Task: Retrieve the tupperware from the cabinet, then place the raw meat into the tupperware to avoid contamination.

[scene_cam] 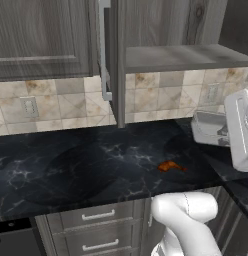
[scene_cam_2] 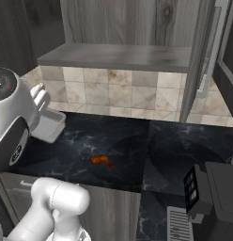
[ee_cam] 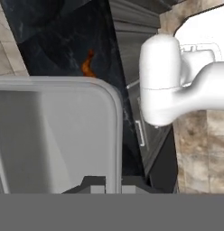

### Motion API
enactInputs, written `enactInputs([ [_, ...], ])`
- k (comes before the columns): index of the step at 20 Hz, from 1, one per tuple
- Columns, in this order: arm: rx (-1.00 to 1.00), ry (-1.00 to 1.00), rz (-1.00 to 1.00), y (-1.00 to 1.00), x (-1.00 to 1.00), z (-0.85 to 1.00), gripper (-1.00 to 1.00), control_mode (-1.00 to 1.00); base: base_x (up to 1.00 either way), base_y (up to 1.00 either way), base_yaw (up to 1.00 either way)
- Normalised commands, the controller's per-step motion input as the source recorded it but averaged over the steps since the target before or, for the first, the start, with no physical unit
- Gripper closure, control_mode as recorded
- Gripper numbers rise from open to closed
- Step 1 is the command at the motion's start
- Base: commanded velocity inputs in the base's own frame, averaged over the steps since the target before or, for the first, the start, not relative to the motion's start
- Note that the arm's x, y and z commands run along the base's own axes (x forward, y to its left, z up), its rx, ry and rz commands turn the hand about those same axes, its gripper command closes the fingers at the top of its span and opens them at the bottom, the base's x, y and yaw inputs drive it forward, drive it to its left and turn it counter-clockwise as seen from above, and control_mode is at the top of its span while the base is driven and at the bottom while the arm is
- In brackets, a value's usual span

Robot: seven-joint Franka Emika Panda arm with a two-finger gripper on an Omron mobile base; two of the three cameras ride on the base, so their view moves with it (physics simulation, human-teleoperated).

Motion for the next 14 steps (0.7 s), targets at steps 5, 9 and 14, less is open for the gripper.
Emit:
enactInputs([
  [5, -0.02, 0.05, 0.00, -0.03, 0.49, -0.45, 1.00, -1.00, 0.00, 0.00, 0.00],
  [9, -0.02, 0.05, 0.00, 0.05, 0.57, -0.45, 1.00, -1.00, 0.00, 0.00, 0.00],
  [14, -0.03, 0.08, 0.01, 0.18, 0.63, -0.43, 1.00, -1.00, 0.00, 0.00, 0.00],
])
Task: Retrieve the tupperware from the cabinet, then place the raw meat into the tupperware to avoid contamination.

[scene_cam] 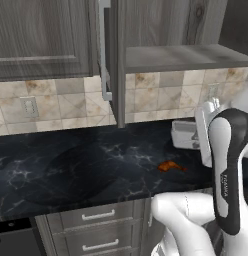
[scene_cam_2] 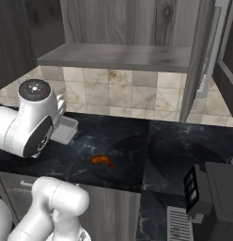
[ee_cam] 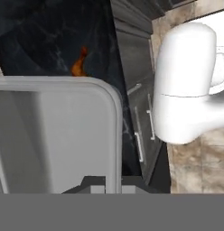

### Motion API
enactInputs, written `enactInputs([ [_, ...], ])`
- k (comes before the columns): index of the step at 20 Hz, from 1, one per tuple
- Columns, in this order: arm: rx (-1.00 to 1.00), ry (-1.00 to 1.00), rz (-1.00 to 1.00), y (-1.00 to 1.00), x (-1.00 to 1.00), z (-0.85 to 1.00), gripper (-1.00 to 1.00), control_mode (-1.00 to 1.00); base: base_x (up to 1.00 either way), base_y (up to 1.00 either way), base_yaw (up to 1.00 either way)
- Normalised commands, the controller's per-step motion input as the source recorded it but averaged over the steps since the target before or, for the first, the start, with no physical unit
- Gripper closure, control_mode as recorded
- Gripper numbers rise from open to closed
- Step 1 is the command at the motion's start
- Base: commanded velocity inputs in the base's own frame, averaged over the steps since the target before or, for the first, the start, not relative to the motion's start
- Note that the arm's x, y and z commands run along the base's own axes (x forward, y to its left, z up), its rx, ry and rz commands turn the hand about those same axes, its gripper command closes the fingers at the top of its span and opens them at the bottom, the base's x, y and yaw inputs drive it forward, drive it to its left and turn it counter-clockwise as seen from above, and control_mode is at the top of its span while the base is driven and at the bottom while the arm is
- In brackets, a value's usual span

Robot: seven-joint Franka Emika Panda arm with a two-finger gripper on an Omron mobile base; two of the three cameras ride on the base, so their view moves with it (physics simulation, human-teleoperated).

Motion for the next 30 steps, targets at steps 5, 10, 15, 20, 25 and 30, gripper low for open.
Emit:
enactInputs([
  [5, -0.02, 0.08, 0.03, 0.25, 0.67, -0.43, 1.00, -1.00, 0.00, 0.00, 0.00],
  [10, 0.00, 0.07, 0.07, 0.27, 0.74, -0.48, 1.00, -1.00, 0.00, 0.00, 0.00],
  [15, 0.00, 0.07, 0.10, 0.23, 0.76, -0.55, 1.00, -1.00, 0.00, 0.00, 0.00],
  [20, -0.02, 0.07, 0.07, 0.14, 0.62, -0.53, 1.00, -1.00, 0.00, 0.00, 0.00],
  [25, -0.08, 0.03, 0.02, 0.00, 0.32, -0.34, 1.00, -1.00, 0.00, 0.00, 0.00],
  [30, -0.07, 0.02, 0.05, 0.00, 0.43, -0.39, 1.00, -1.00, 0.00, 0.00, 0.00],
])
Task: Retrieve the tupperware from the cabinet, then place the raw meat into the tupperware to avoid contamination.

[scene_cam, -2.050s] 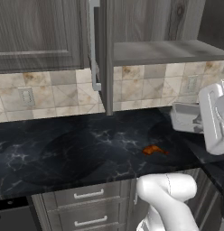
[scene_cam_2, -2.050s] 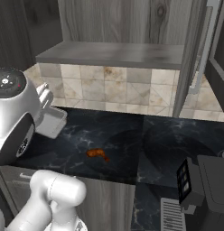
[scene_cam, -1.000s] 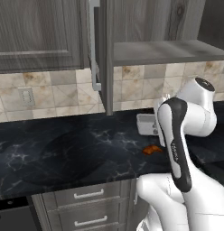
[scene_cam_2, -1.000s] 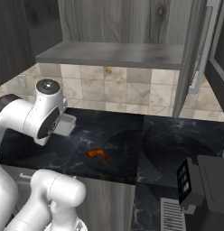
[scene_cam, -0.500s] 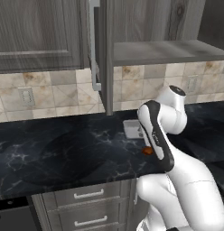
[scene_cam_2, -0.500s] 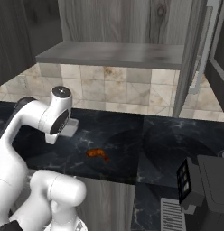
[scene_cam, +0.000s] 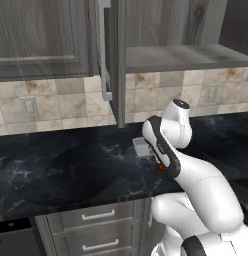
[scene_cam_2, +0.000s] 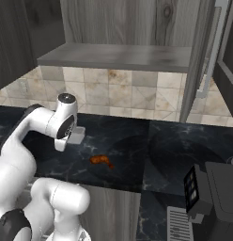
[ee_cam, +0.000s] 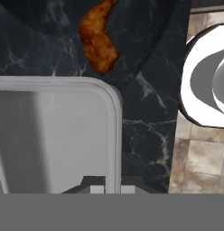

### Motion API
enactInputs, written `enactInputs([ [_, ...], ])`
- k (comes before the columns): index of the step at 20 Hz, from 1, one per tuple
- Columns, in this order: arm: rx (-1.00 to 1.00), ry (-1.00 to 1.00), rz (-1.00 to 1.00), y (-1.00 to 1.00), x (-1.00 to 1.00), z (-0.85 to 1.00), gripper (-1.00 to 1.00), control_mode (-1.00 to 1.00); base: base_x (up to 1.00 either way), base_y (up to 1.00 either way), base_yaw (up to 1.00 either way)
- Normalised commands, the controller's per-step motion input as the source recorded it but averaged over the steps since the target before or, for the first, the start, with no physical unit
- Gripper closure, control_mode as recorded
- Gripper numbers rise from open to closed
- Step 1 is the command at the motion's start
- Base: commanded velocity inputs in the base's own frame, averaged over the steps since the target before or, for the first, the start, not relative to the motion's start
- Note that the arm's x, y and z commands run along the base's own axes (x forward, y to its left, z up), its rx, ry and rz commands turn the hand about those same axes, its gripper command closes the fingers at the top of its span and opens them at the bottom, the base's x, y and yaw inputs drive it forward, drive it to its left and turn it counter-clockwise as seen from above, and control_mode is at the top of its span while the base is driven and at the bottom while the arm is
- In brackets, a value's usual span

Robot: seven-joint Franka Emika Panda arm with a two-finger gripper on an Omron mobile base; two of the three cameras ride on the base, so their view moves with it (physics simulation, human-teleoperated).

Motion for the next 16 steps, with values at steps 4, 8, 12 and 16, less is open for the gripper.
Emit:
enactInputs([
  [4, -0.05, 0.00, 0.05, 0.00, 0.45, -0.40, 1.00, -1.00, 0.00, 0.00, 0.00],
  [8, -0.01, 0.02, 0.07, 0.00, 0.41, -0.43, 1.00, -1.00, 0.00, 0.00, 0.00],
  [12, 0.00, 0.09, 0.08, 0.00, 0.37, -0.39, 1.00, -1.00, 0.00, 0.00, 0.00],
  [16, 0.00, 0.08, 0.09, 0.00, 0.22, -0.23, 1.00, -1.00, 0.00, 0.00, 0.00],
])
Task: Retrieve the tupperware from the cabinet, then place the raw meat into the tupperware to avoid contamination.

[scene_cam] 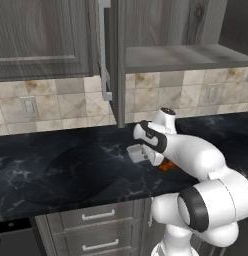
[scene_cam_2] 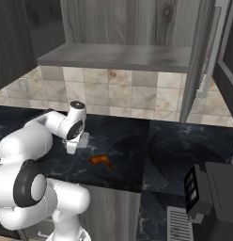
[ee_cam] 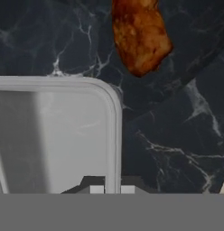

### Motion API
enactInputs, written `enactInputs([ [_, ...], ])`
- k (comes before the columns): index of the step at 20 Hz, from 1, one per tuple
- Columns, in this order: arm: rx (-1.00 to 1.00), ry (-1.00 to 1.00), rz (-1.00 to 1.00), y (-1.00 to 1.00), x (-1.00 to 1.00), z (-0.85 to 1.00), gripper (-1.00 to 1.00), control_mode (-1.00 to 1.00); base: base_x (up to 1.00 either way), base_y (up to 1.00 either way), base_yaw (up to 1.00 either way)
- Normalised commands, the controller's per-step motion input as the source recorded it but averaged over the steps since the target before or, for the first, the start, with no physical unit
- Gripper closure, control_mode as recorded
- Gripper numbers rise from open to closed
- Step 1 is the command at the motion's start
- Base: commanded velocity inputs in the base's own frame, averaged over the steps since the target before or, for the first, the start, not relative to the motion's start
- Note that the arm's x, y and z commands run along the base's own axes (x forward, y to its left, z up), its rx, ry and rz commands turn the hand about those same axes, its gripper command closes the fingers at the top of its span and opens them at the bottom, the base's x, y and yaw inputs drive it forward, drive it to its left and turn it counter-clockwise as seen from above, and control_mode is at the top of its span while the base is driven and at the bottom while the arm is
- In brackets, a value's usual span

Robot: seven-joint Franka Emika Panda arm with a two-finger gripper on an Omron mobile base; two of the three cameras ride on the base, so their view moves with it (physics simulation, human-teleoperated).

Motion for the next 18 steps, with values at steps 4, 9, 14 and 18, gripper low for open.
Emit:
enactInputs([
  [4, 0.00, 0.11, 0.09, 0.00, 0.13, -0.17, 1.00, -1.00, 0.00, 0.00, 0.00],
  [9, 0.00, 0.06, 0.10, 0.00, 0.05, -0.20, 1.00, -1.00, 0.00, 0.00, 0.00],
  [14, 0.00, 0.00, 0.10, 0.00, 0.06, -0.22, 1.00, -1.00, 0.00, 0.00, 0.00],
  [18, 0.00, 0.02, 0.09, -0.01, 0.11, -0.29, 1.00, -1.00, 0.00, 0.00, 0.00],
])
